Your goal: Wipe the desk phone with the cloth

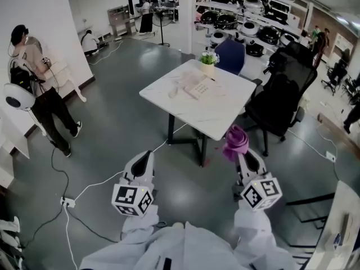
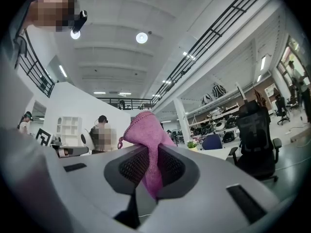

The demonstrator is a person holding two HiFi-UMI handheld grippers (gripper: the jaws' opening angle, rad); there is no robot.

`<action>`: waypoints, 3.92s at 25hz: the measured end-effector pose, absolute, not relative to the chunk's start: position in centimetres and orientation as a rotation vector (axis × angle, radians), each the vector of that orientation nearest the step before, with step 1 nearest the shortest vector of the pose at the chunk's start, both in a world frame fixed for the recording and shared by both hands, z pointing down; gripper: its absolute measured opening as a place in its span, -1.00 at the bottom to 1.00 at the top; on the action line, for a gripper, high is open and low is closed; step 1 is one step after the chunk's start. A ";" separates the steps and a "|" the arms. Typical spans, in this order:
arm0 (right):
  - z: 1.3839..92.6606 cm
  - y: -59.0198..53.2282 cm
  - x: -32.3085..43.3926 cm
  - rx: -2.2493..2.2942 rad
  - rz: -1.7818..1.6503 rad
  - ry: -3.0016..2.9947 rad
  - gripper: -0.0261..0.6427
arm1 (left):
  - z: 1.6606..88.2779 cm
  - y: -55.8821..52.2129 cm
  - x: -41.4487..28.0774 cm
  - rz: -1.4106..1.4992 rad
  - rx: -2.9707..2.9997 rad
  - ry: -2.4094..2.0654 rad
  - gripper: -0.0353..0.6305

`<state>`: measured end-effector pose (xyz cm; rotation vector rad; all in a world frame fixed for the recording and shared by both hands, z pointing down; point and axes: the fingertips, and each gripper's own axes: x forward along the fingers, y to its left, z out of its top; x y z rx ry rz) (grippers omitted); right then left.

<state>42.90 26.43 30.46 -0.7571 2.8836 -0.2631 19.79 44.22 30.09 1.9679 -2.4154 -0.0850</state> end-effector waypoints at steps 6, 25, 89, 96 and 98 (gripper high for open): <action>31.1 25.0 43.8 -0.767 -0.248 2.898 -0.82 | 31.0 43.3 21.6 -0.089 1.960 -2.398 -0.90; 33.6 18.4 37.6 -0.742 -0.320 2.913 -0.82 | 33.2 36.9 16.5 -0.081 1.911 -2.375 -0.90; 40.8 -19.3 9.3 -1.170 -0.501 2.826 -0.82 | 39.7 -5.1 -14.0 -0.017 2.135 -1.999 -0.90; 41.8 -22.7 9.9 -1.279 -0.491 2.812 -0.82 | 40.8 -9.1 -14.6 0.010 2.165 -1.935 -0.90; 42.1 -23.5 10.0 -1.315 -0.486 2.812 -0.82 | 41.3 -9.8 -14.6 0.016 2.163 -1.910 -0.90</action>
